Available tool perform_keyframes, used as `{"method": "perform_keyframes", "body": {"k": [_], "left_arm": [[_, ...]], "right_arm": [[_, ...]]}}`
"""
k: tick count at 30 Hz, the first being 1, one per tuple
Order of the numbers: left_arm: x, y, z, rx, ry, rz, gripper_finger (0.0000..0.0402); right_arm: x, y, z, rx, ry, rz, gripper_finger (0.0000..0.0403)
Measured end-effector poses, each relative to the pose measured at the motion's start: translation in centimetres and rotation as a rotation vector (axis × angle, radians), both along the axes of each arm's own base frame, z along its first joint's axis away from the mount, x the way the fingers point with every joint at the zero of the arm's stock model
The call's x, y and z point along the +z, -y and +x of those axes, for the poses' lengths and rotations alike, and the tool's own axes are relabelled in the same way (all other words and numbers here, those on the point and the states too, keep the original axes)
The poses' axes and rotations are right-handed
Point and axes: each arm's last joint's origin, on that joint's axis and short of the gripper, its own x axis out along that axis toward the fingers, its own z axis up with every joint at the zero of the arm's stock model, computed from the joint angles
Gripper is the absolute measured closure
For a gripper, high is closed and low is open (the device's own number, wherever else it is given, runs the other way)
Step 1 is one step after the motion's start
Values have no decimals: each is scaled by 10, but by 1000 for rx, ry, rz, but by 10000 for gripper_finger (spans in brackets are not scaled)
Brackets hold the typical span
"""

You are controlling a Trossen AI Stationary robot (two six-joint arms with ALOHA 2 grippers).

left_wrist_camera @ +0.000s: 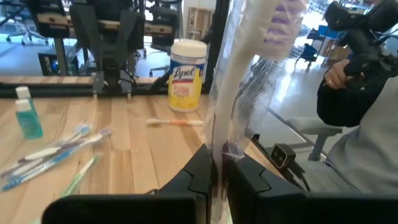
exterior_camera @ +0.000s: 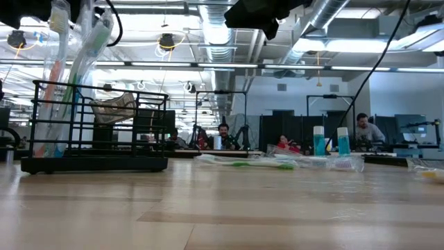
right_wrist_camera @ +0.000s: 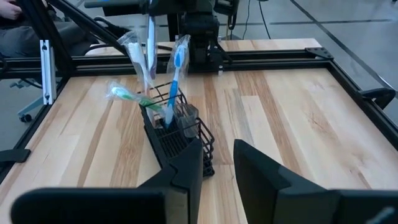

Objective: Pick & Place toothbrushing station
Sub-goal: Put the left purple toothbrush into the top left section of the mesh organizer

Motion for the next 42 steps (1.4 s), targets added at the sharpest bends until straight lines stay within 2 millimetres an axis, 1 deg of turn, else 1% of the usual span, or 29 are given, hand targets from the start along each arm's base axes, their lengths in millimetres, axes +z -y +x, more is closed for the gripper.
{"method": "perform_keyframes", "body": {"k": [5, 10, 19, 21, 27, 32, 42], "left_arm": [[0, -1, -6, 1, -3, 3, 384], [-6, -1, -10, -2, -52, 31, 384], [-7, -1, -11, -7, -58, 58, 384], [-13, -1, -10, -5, -70, 59, 384], [-38, -2, -7, 34, -139, 70, 384], [-47, -2, -6, 34, -128, 69, 384], [-68, -2, -5, 37, -170, 45, 384]], "right_arm": [[0, 0, 0, 0, 0, 0, 321], [0, 0, 0, 0, 0, 0, 321], [0, 0, 0, 0, 0, 0, 321], [0, 0, 0, 0, 0, 0, 321], [0, 0, 0, 0, 1, 0, 321], [0, 0, 0, 0, 0, 0, 321], [0, 0, 0, 0, 1, 0, 321]]}}
